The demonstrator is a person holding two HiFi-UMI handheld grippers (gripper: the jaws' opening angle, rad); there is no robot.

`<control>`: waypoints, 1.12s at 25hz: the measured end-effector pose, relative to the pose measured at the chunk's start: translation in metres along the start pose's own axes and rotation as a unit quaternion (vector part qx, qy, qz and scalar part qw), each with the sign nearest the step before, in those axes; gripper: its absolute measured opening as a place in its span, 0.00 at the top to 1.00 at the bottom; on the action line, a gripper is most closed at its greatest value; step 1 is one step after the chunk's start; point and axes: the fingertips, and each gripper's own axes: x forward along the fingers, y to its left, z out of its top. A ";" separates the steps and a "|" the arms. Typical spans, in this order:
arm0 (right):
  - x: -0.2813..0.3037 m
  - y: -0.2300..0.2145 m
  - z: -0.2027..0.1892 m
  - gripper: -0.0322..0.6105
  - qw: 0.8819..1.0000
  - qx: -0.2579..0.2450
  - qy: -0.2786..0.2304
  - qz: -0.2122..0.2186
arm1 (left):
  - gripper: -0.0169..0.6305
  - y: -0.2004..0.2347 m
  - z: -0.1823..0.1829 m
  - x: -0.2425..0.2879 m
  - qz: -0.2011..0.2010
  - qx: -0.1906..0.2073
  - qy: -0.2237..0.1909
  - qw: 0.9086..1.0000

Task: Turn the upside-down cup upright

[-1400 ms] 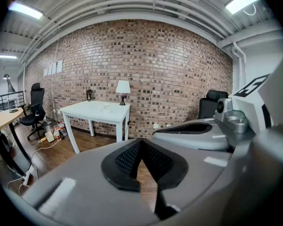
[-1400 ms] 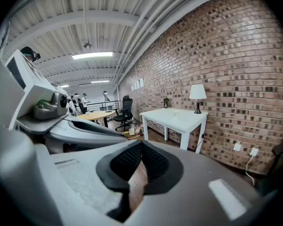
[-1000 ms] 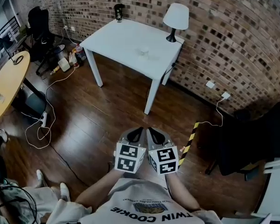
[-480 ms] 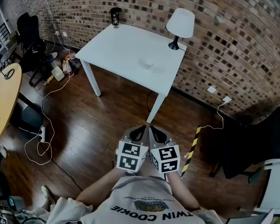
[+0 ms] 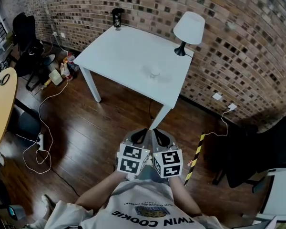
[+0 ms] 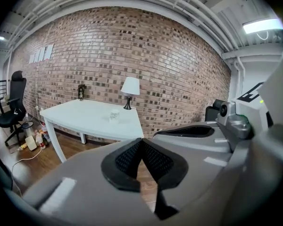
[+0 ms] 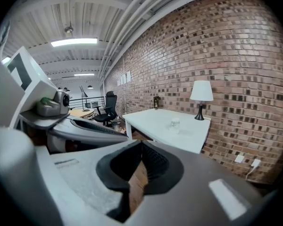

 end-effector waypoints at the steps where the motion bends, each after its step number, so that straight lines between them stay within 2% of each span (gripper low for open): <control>1: 0.007 -0.004 0.001 0.95 1.000 0.002 -0.001 0.000 | 0.97 0.003 0.001 0.006 0.000 0.000 0.002 1.000; 12: 0.106 -0.060 0.029 0.94 1.000 0.003 0.005 0.026 | 0.97 0.066 0.041 0.090 0.026 -0.008 0.007 1.000; 18: 0.168 -0.101 0.041 0.91 0.998 -0.009 0.029 0.050 | 0.97 0.103 0.061 0.146 0.041 -0.032 0.015 0.999; 28: 0.255 -0.164 0.047 0.66 0.996 -0.015 0.057 0.071 | 0.97 0.155 0.092 0.216 0.084 -0.034 0.024 0.996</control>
